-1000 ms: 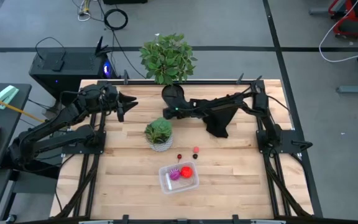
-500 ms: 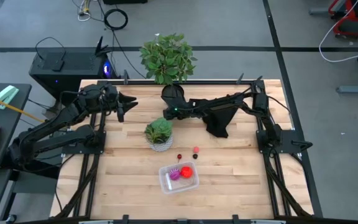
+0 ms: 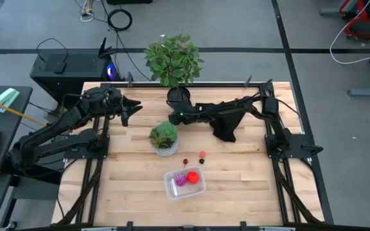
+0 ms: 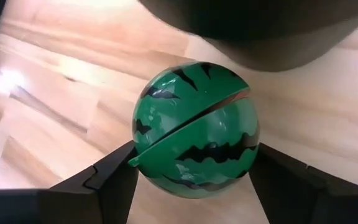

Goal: Pick and placing Produce into tupperware
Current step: Put the watermelon into the transparent bin

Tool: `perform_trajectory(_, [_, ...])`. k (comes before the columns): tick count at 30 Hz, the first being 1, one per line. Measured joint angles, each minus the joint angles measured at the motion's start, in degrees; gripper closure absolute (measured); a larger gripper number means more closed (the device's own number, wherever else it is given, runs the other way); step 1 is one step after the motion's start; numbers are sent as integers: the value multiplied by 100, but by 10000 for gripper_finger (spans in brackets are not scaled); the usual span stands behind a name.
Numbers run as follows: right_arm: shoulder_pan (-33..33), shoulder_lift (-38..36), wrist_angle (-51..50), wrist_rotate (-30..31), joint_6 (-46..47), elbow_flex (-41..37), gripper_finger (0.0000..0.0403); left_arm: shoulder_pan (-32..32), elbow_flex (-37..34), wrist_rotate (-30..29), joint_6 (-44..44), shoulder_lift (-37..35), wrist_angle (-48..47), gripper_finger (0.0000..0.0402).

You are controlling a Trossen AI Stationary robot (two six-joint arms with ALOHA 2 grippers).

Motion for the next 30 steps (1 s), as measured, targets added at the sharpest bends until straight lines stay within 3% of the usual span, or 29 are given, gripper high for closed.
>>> perform_trajectory(9, [146,-481,-824,129,-225,0,123,0,0,0,2,-2,6,265])
perform_trajectory(16, [118,-847,-1770,679,-214,0,124,-1,0,1,2,-2,8,266])
perform_trajectory(30, [276,-1433,-3372,788,-153,-2,125,0,0,0,90,-2,14,265])
